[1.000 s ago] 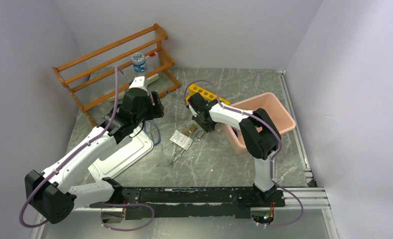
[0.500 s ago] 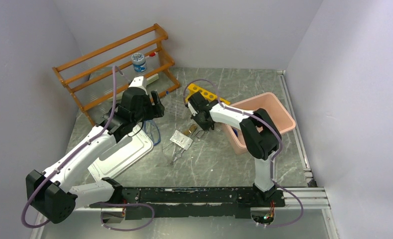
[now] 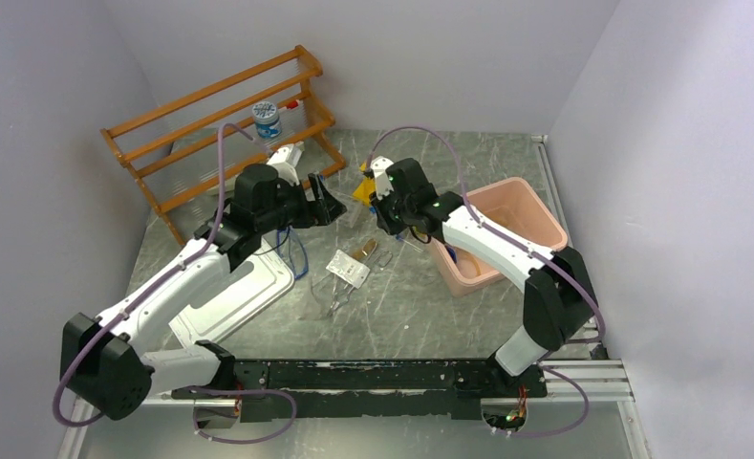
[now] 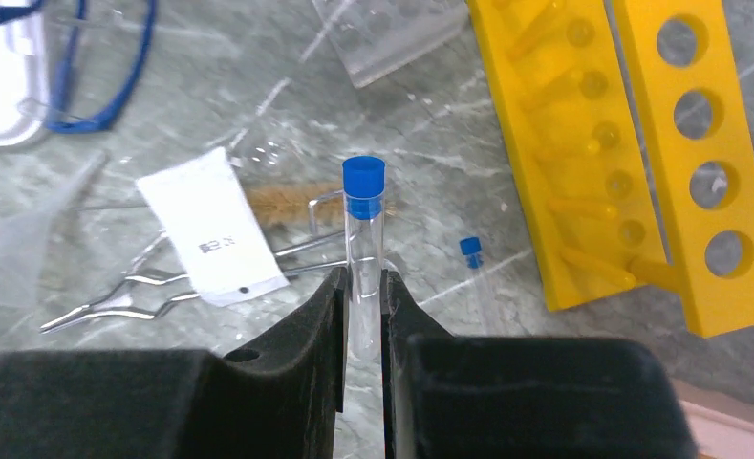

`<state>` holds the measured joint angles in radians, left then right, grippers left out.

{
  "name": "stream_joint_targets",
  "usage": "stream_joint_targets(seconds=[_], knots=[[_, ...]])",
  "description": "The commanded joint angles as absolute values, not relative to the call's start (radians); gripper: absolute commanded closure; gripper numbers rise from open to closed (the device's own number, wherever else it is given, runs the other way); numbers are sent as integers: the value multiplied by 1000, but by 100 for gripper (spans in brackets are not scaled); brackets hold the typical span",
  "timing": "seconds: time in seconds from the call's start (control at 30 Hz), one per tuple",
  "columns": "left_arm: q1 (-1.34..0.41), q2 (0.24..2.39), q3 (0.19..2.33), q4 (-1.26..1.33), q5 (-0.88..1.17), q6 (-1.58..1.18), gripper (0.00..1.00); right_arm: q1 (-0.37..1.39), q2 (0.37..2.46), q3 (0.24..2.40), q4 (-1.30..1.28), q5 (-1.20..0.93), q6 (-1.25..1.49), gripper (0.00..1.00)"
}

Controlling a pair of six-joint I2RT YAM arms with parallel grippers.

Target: Organize the chemistry lab equipment

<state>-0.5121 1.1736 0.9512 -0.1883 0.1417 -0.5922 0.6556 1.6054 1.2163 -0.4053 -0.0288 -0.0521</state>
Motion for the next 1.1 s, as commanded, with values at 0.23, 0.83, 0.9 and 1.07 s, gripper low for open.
stream_joint_targets(seconds=[0.23,0.83,0.9,1.07], knots=[[-508,1331,972,18,462,-818,27,652,1480,1112,-279,-279,-57,91],[-507,1420,912,44,497,-959,44,653,1449,1092,-263,-382,-82,91],[-500,1419,925,34,501,-952,49,653,1443,1088,-269,-396,-100,92],[-486,1426,980,-66,514,-903,58,653,1425,1083,-274,-396,-124,92]])
